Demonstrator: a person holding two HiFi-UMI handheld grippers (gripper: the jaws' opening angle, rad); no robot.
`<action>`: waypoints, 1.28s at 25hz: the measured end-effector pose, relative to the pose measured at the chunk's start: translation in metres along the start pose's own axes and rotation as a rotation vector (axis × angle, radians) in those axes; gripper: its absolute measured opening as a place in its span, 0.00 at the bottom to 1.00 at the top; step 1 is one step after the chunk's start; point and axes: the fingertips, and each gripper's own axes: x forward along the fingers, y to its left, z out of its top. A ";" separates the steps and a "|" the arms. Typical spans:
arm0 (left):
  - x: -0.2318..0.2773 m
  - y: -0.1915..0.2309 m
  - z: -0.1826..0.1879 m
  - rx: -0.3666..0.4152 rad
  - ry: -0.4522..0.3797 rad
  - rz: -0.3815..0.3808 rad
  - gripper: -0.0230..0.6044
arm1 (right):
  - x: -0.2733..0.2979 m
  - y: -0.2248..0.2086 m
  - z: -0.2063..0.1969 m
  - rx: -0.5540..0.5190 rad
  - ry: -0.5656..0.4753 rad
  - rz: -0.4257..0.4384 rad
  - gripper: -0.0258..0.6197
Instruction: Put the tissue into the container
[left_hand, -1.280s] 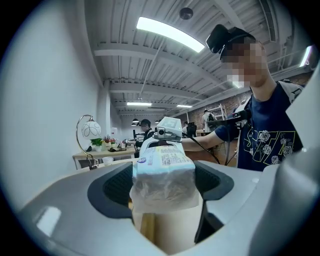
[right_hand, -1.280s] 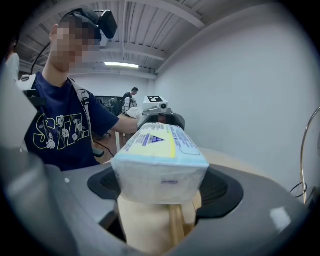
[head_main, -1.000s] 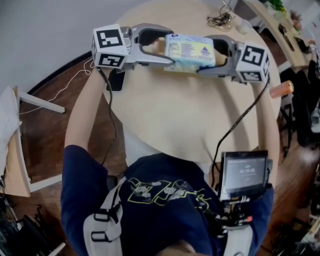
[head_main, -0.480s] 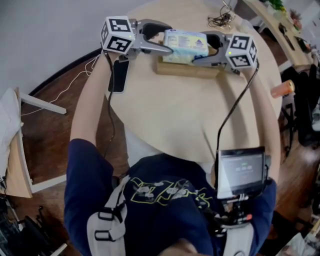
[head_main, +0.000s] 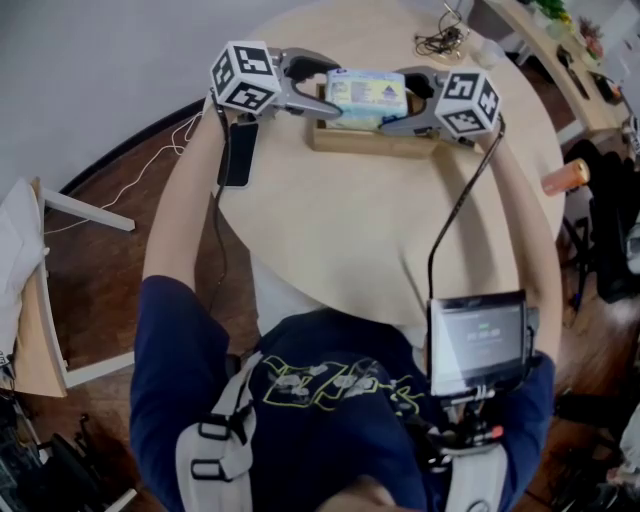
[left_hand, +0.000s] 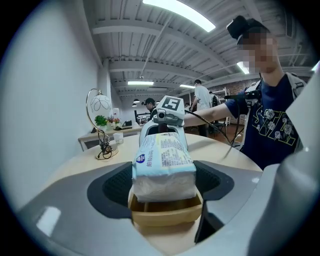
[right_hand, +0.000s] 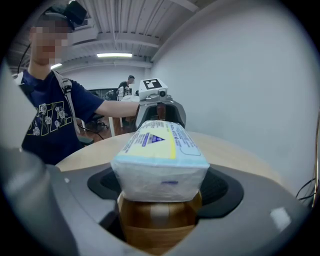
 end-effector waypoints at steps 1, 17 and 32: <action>0.001 0.000 -0.002 0.007 0.014 0.005 0.66 | 0.001 -0.001 -0.002 -0.004 0.010 -0.002 0.71; 0.001 0.008 -0.018 0.021 0.035 0.117 0.81 | -0.001 0.009 -0.016 0.012 0.067 -0.045 0.94; -0.028 -0.099 0.018 0.058 -0.180 0.197 0.80 | -0.058 0.087 0.007 0.081 -0.320 -0.062 0.94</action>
